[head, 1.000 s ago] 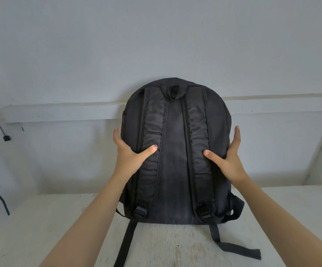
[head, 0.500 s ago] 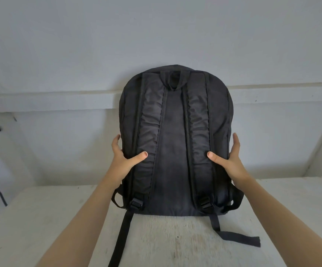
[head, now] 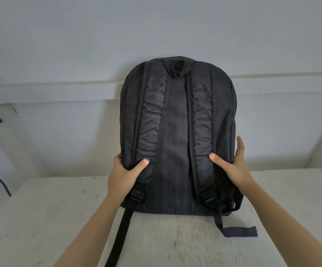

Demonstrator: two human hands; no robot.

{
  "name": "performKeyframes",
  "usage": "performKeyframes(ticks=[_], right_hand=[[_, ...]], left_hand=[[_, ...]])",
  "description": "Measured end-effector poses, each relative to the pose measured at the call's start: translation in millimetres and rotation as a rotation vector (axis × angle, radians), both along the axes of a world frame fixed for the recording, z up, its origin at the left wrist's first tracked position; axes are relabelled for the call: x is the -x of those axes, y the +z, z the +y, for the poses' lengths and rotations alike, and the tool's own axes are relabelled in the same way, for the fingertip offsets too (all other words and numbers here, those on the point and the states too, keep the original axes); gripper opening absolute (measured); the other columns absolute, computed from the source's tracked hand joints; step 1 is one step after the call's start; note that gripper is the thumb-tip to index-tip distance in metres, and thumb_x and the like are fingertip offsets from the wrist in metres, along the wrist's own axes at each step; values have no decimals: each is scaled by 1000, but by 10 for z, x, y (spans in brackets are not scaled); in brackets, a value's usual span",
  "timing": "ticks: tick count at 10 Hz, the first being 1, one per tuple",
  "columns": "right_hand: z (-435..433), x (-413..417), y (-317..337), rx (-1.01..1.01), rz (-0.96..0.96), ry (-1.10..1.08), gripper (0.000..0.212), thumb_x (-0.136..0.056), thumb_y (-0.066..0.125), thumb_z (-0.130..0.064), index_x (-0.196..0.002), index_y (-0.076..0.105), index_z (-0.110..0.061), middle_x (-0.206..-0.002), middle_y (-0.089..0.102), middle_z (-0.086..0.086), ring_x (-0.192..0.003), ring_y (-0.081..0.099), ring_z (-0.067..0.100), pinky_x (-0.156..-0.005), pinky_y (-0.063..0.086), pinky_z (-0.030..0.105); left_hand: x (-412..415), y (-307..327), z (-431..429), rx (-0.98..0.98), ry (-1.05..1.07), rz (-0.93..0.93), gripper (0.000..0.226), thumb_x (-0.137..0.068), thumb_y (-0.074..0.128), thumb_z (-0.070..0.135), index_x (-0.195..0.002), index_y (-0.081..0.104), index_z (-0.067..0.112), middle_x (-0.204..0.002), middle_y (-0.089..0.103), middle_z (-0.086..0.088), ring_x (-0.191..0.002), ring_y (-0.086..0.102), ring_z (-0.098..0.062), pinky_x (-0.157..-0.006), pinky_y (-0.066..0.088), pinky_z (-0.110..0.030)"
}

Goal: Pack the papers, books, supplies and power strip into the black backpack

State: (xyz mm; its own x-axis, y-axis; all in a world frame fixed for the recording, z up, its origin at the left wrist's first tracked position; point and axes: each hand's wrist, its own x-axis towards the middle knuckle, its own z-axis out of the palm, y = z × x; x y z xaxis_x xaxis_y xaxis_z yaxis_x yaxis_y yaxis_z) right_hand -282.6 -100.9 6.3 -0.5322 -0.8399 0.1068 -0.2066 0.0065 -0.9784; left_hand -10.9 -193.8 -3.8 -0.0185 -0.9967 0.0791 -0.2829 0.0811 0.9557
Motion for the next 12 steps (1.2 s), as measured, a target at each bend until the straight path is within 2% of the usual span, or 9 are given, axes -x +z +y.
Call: performKeyframes(ticks=[3,4,5,6,7,8,9,10,12], right_hand=[[157,-153,10,-70,113,-104,105,-75,70,-50,-149,-1,-26,-153,25,7,-136,34,27,-110,34,46],[422,-347,-38,126,443,-357,65,-87,63,-38,-140,31,-15,-127,50,7,-115,50,23,-93,44,38],[778,-547,-173,298,718,-350,17,-88,51,-29,-93,55,-13,-82,54,-3,-75,52,17,-67,43,33],[1099,-717,-480,190,891,-287,22,-84,49,-31,-68,57,-19,-66,52,-6,-62,47,15,-61,36,32],[1329,-806,-801,-101,1022,-338,13,-69,75,-29,-74,70,-17,-73,61,-1,-67,56,22,-65,40,32],[1458,-831,-972,-351,1094,-284,34,-51,90,-21,-81,75,-15,-86,67,8,-80,62,33,-71,48,44],[1573,-838,-900,-305,1114,-315,27,-51,90,-12,-72,73,-14,-84,69,10,-80,64,34,-75,47,47],[1718,-878,-799,-180,1093,-303,26,-51,88,-8,-67,69,-14,-51,54,-4,-44,47,18,-59,41,34],[2029,-1083,-707,-184,811,-115,23,-77,74,-37,-96,72,-26,-69,59,-14,-48,49,1,-46,32,10]], left_hand=[[-55,-14,238,-34,-57,19,91,-74,72,46,-143,20,16,-138,43,-3,-109,47,-13,-93,42,-29],[-128,-101,434,-11,0,23,97,-72,72,46,-146,14,21,-146,34,-7,-128,42,-22,-103,38,-36],[-259,-255,695,-59,67,19,101,-73,74,41,-147,6,25,-150,25,-12,-135,32,-29,-108,34,-42],[-384,-420,1013,-164,68,-42,99,-76,75,35,-145,4,26,-135,41,-14,-119,47,-29,-98,41,-39],[-463,-583,1297,-184,20,-183,74,-82,70,24,-140,24,13,-96,60,-1,-84,57,-16,-77,41,-27],[-523,-637,1499,-107,-27,-331,34,-88,63,19,-119,48,16,-83,59,5,-74,55,-6,-60,37,-17],[-547,-588,1631,-66,-18,-329,14,-91,59,22,-103,55,19,-82,58,8,-74,54,-5,-57,34,-13],[-592,-563,1770,-18,7,-346,17,-92,56,24,-107,59,17,-79,58,10,-72,54,-4,-57,34,-10],[-735,-563,2034,8,27,-489,35,-89,60,30,-123,55,22,-119,53,1,-84,53,-8,-77,40,-19]])
